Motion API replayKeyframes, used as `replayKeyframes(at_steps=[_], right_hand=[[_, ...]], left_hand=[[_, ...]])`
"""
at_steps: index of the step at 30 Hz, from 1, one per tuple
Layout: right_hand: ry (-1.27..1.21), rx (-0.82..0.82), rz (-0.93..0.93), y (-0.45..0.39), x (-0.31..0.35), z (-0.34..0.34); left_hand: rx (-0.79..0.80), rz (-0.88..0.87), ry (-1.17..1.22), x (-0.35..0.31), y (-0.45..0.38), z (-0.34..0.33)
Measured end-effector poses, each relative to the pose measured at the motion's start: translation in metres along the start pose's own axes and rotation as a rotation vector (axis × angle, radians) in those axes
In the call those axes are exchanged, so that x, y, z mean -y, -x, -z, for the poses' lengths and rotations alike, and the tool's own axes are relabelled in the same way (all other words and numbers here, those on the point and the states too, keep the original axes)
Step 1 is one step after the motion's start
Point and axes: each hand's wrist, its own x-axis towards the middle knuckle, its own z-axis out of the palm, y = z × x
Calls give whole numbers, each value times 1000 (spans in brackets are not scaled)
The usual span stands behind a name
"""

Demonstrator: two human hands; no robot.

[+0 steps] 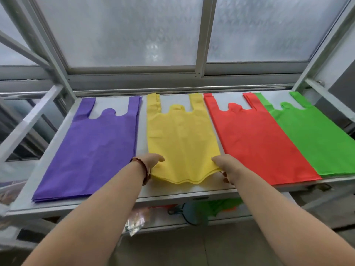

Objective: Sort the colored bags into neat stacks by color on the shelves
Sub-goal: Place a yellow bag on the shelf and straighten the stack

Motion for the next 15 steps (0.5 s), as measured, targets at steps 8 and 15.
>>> replayKeyframes(at_steps=[8,15], right_hand=[[84,-189,282,-12,-29,-4],[57,-155,239,-5,-46,-2]], left_hand=[[-15,-25,313,34,-10,-23],[37,7,433,51,-11,-19]])
